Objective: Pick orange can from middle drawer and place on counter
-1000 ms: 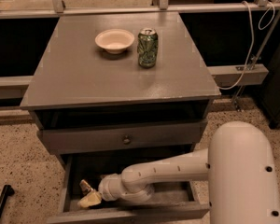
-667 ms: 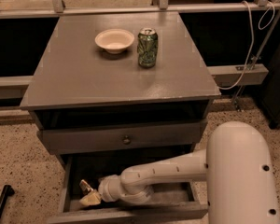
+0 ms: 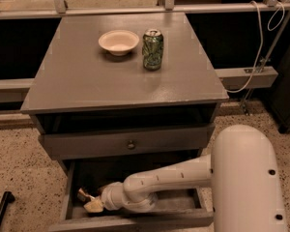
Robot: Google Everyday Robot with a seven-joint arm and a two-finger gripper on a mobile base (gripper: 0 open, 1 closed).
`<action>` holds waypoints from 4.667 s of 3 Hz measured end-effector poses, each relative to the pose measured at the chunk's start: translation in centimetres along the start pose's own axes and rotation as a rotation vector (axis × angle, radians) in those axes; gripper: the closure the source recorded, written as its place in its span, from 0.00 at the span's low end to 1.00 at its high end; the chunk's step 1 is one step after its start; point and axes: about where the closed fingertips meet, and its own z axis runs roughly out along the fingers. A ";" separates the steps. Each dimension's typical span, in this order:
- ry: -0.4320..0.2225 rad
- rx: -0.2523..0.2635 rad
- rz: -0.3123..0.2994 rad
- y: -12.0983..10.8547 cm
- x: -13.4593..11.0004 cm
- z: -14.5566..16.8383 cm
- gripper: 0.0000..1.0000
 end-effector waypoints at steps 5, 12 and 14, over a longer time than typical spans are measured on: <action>-0.145 -0.067 -0.188 6.6 -8.0 -7.3 1.00; -0.212 -0.085 -1.046 11.3 -24.4 -28.6 1.00; -0.119 -0.025 -1.181 13.9 -31.5 -31.8 1.00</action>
Offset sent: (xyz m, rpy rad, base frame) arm 0.0185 0.0029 0.0773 0.2415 -0.1271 -0.0102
